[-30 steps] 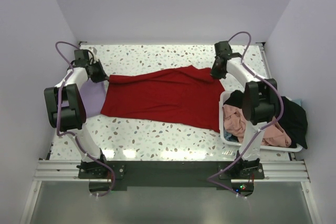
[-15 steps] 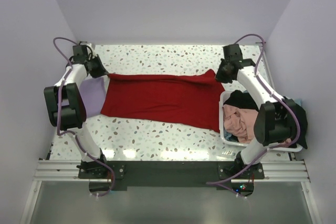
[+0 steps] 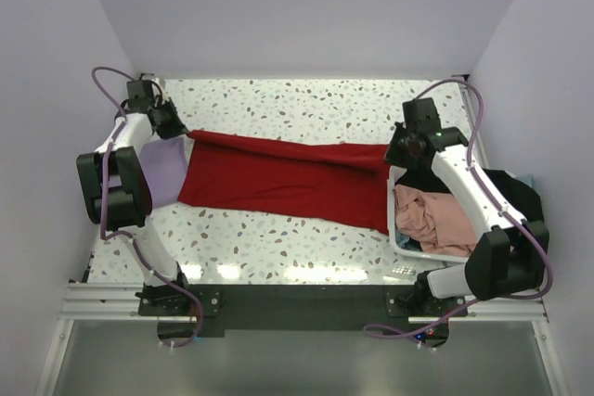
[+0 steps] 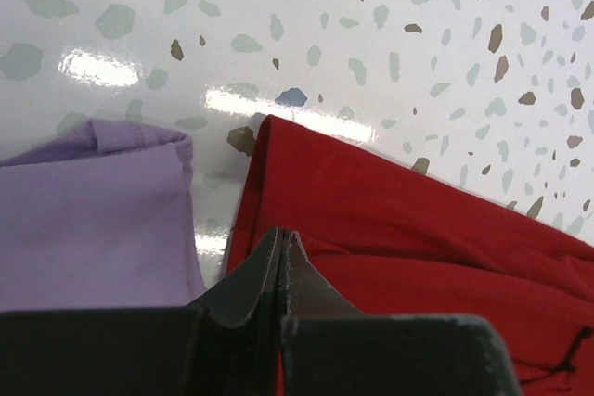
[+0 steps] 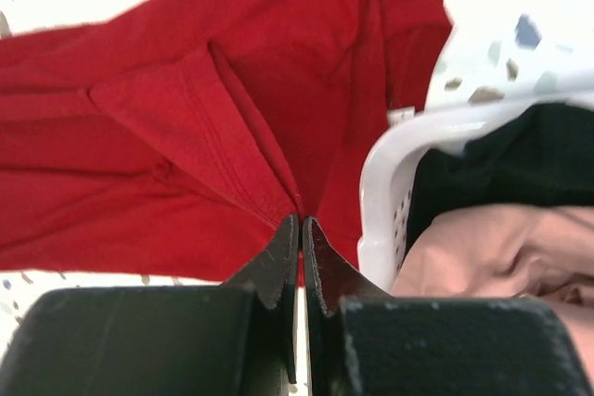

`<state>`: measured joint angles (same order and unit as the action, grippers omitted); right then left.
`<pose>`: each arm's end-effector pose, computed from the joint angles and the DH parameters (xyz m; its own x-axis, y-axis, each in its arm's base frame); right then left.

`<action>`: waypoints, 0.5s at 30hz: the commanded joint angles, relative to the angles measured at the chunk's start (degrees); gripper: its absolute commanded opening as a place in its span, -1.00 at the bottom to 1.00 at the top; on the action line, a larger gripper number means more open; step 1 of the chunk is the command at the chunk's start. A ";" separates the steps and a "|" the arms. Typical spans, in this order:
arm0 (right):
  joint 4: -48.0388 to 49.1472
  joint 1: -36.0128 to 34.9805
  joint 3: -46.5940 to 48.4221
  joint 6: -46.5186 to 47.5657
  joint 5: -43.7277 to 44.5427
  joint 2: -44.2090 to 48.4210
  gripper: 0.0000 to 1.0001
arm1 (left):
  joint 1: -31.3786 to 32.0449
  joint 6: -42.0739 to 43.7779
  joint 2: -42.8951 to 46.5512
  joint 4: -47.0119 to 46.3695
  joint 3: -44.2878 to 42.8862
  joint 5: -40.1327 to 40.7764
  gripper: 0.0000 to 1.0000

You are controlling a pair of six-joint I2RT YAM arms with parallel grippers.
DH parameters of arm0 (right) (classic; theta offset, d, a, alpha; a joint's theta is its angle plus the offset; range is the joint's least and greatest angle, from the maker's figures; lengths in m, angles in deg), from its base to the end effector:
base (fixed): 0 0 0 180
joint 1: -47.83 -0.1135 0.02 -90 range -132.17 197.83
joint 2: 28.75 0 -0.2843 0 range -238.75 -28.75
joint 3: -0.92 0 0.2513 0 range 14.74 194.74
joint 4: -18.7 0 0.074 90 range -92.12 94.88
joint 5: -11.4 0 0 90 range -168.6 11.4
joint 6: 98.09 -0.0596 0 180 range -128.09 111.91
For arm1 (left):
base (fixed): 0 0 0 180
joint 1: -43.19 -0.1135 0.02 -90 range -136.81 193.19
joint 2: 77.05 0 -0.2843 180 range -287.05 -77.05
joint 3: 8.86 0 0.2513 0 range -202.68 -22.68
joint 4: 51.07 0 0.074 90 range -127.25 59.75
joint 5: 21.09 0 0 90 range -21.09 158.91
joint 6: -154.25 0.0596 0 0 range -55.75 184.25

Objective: Fold and stack the t-shirts
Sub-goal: Fold the tshirt

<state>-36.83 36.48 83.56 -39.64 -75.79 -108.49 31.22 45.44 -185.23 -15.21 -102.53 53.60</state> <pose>0.2961 0.0564 0.2998 -0.7516 0.3822 -0.5376 0.2651 0.9213 0.2844 0.4296 0.0750 0.2194 -0.7018 -0.4667 -0.5382 -0.2763 0.8747 -0.3982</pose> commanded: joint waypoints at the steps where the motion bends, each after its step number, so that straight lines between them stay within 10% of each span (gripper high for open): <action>1: -1.26 -2.79 -2.02 -1.49 -1.14 2.22 -1.00 | -0.78 1.67 1.75 0.63 0.49 1.77 -1.00; 12: -1.88 -7.10 -8.87 -4.31 2.64 5.12 -1.00 | -0.95 2.28 1.57 2.12 4.44 3.97 -0.99; 15: -2.32 -7.80 -10.72 -4.05 3.60 5.65 -1.00 | -0.95 2.02 2.09 2.83 5.23 5.73 -0.61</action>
<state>-38.06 29.49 74.35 -42.85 -74.41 -104.80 30.87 46.79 -185.23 -12.59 -97.79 56.90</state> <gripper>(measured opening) 0.012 0.141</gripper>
